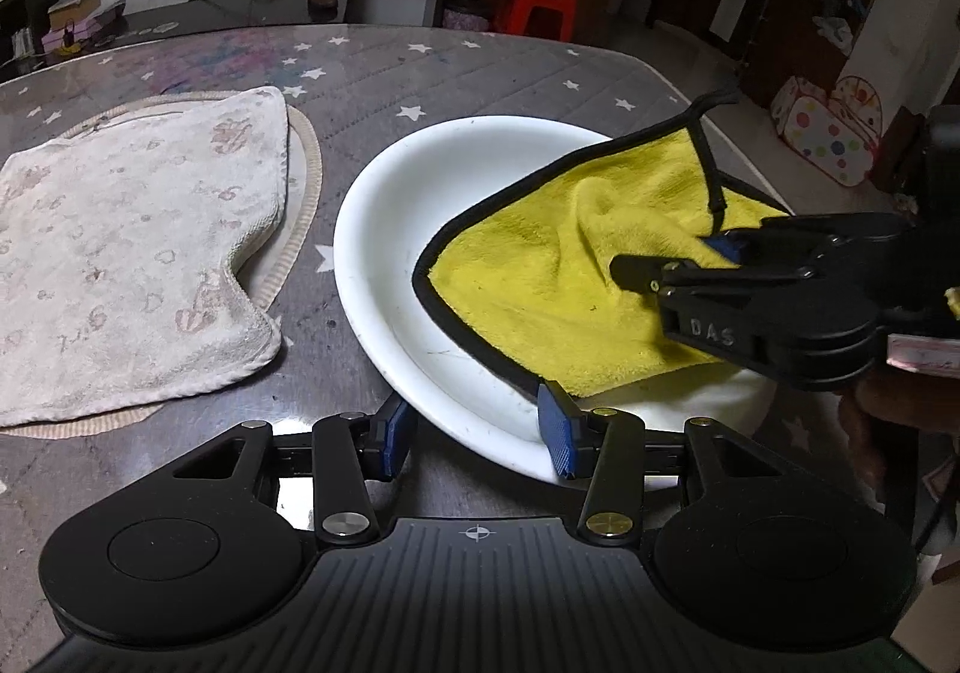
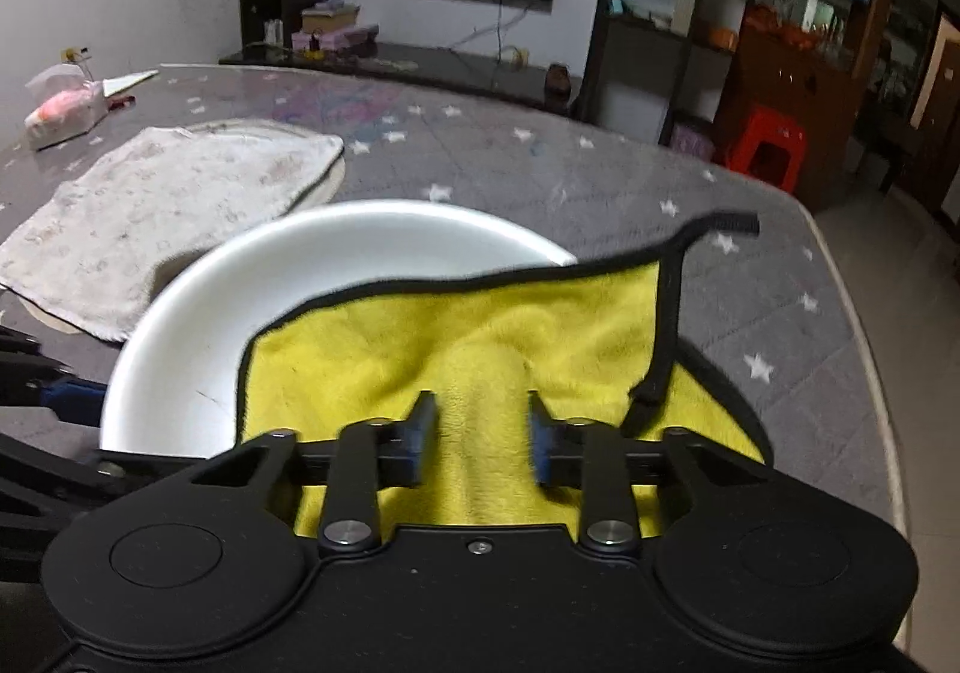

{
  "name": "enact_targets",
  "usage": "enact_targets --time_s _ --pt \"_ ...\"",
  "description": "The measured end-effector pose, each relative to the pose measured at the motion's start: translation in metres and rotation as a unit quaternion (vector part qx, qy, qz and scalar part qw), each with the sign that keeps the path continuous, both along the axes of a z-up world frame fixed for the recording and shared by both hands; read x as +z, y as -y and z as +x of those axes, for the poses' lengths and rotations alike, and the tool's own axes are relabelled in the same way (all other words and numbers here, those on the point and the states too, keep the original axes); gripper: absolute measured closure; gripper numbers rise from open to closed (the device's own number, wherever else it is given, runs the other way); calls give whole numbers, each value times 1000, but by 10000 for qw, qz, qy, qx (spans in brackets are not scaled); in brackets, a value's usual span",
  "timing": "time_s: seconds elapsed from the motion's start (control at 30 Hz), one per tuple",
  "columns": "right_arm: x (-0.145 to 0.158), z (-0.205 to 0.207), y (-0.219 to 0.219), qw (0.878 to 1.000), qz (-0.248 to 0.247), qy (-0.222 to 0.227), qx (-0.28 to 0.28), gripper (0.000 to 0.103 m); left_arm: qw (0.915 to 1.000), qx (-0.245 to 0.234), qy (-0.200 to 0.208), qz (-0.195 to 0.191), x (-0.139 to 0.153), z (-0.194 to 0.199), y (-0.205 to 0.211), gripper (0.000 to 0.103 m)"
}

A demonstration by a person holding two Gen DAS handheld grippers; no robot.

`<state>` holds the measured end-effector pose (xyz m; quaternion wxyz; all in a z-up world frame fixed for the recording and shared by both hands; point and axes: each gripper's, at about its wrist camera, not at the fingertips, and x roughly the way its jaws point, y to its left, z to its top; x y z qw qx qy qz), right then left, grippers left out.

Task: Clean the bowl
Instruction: 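Wipe the bowl bottom with the cloth in the right tool, then keep wiping the bowl interior in circles with the right tool's cloth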

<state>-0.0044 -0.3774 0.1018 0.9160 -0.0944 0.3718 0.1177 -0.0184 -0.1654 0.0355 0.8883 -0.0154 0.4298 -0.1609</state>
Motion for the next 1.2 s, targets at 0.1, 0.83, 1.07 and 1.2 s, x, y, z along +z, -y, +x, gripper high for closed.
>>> enact_targets --time_s 0.1,0.83,1.07,1.2 --pt "-1 -1 1 10000 -16 -33 16 80 10000 32 22 1 -1 0 -1 61" --pt "-1 -18 -7 9990 -154 -190 373 81 9985 -272 212 417 -2 31 4 74" --pt "-6 0 1 9993 -328 -3 206 81 9979 -313 234 523 -3 36 6 74" --pt "-8 10 6 9990 -426 104 111 81 9980 -304 225 514 -4 38 7 74"
